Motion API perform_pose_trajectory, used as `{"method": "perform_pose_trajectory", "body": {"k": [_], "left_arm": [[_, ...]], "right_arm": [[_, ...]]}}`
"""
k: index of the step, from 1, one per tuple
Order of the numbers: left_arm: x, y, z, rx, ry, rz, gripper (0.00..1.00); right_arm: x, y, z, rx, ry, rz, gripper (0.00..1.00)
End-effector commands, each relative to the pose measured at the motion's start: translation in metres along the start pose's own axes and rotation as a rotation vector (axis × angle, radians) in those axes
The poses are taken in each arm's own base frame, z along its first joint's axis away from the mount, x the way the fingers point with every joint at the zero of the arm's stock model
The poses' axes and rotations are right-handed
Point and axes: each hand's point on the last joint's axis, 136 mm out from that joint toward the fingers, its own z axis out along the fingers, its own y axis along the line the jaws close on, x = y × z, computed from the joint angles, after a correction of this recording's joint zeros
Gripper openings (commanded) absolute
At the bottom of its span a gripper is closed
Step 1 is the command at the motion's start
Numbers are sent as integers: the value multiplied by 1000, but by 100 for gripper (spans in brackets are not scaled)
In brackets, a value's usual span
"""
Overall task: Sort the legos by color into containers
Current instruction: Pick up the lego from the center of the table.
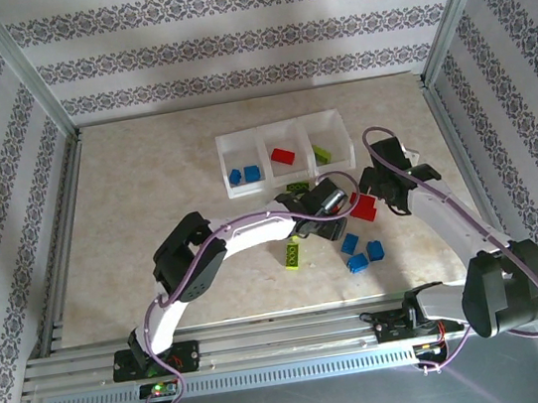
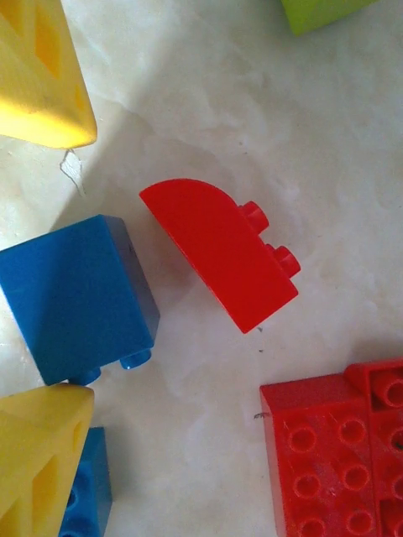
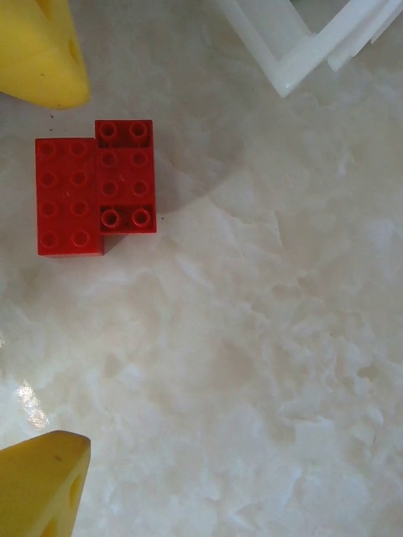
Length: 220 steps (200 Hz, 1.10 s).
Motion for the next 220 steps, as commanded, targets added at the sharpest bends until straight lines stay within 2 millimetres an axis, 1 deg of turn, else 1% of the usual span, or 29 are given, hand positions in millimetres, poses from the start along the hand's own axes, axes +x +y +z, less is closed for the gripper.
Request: {"method": "perform_pose_trajectory", "body": {"k": [1,24,83,123,143,154,175,205,220], "left_arm": [[9,1,5,-38,42,46,74],[11,2,10,-41,52,44,73],[17,3,16,-43,67,32,68],[22,8,21,-54,77,21,58],[23,10,22,-57,80,16,48],[22,11,21,-61,76,15,42],[17,13,14,-64,58,16,38],[8,15,-3,-71,10,14,37],[0,21,-16,-84,-29,4,36]], "right_arm": [[1,-8,-1,12,2,23,98],[1,-7,-1,9,4,25,98],[1,-6,-2,-2,3,33,98],[2,-5,-2,-9,3,38,98],[2,-5,-2,-12,4,38,98],[2,-5,-2,-16,3,39,98],[1,-4,-2,-18,3,41,98],[1,-1,-2,-31,6,40,98],[2,1,-1,-40,12,41,98]]}}
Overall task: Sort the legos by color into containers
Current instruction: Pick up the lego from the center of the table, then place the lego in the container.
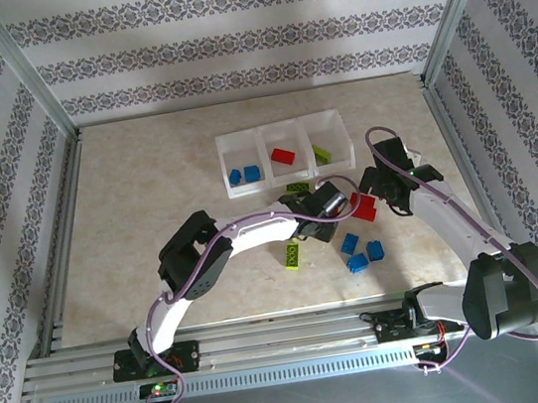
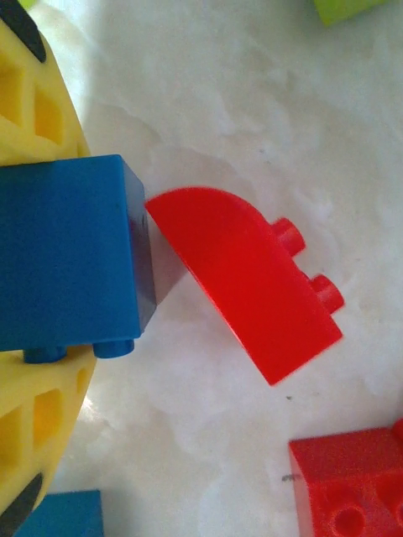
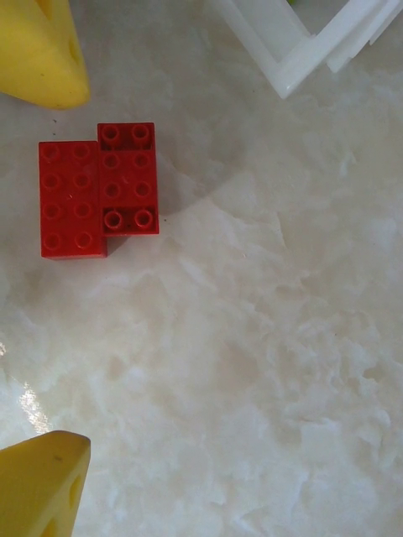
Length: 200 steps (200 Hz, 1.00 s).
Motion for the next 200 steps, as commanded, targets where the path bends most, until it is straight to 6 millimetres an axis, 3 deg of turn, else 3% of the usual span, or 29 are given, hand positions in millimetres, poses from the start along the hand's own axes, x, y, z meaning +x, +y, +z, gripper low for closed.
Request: {"method": "perform_pose_trajectory", "body": {"k": [1,33,74,105,132,167,200], "left_arm": [[-14,13,-30,-35,-70,-14,36],[-27,47,-61,-100,-162,-62,35],[-37,120,-92,-187,-237,-192,34],[-42,174,-97,-237,-248,-282,34],[-54,210,-93,-264,-252,-328,35],[-72,240,-83,-302,-242,-355,35],[-89,257,-74,-365,-228,-334,35]], "right_arm": [[1,1,0,-22,2,25,98],[5,6,0,-56,10,25,98],[10,14,-1,-93,5,21,98],[14,23,-2,-111,7,-5,98],[19,34,-4,-127,6,-47,98],[25,47,-6,-134,10,-104,98],[32,55,-6,-141,19,-138,98]]}}
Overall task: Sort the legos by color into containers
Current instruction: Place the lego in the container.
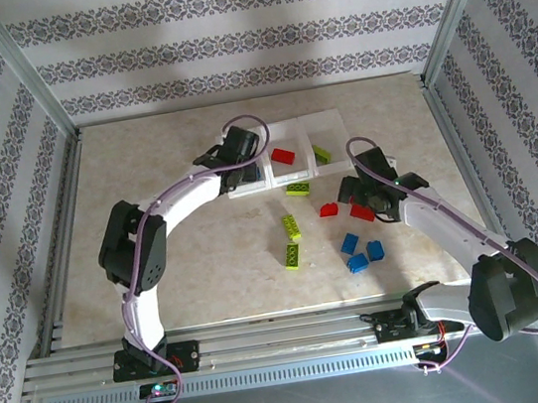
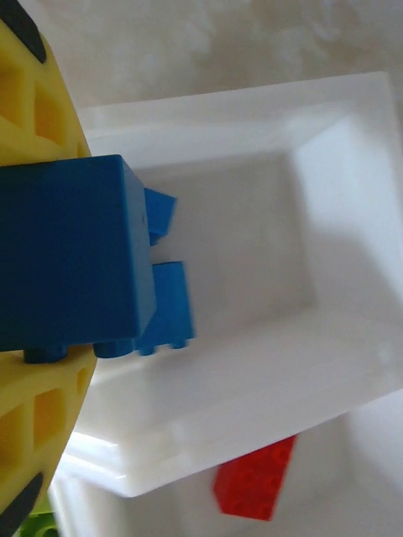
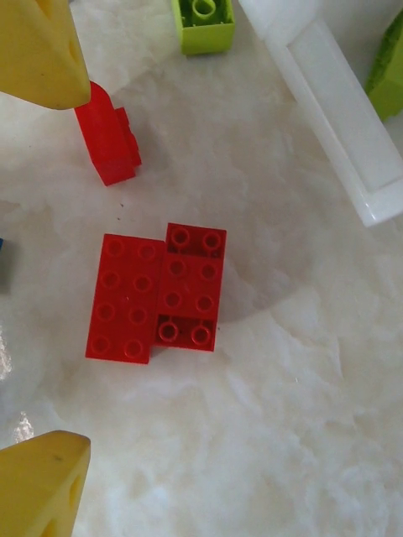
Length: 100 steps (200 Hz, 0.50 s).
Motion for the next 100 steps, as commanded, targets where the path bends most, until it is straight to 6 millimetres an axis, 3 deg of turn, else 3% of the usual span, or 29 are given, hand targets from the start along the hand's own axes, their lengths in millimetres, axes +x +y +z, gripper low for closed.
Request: {"method": "perform_pose_trajectory", "body": {"k": [1,66,100], "left_arm": [[-14,7,8,-48,2,44,35],[-22,14,36,-90,58,35,36],[-20,17,45,-98,81,31,46]], "right_arm": [[-5,6,-1,5,-21,-13,98],[1,17,-2,-10,-9,-53,98],[7,22,-1,-19,9,-69,98]]}}
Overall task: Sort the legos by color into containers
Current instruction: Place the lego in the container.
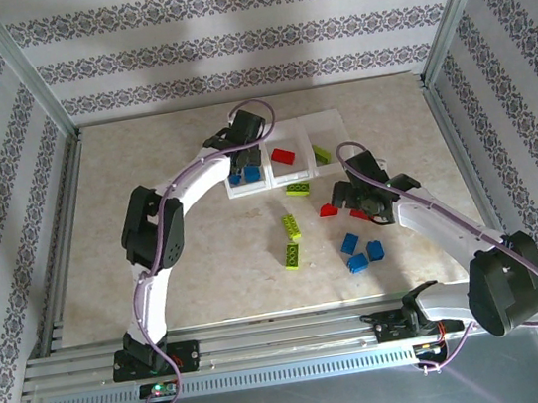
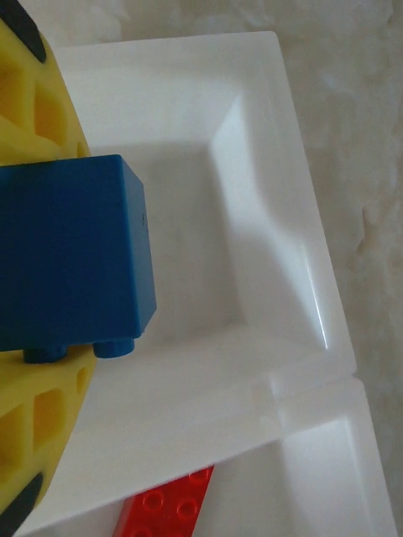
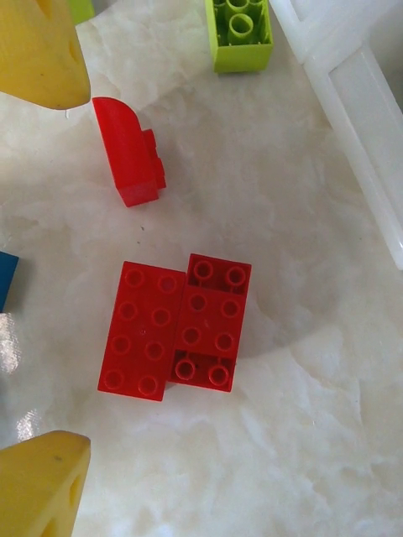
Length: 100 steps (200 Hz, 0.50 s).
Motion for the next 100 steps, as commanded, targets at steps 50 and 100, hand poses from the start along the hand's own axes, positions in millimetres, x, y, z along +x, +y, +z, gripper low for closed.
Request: {"method": "perform_pose_trajectory", "body": {"k": [50,100], "left_arm": [[0,13,-3,-33,32,9,57],[-7,14,-21,-9,2,-10,60]], "right_arm": [[6,12,3,-4,27,-38,97],[8,24,8,-16,52,-67,93]]}}
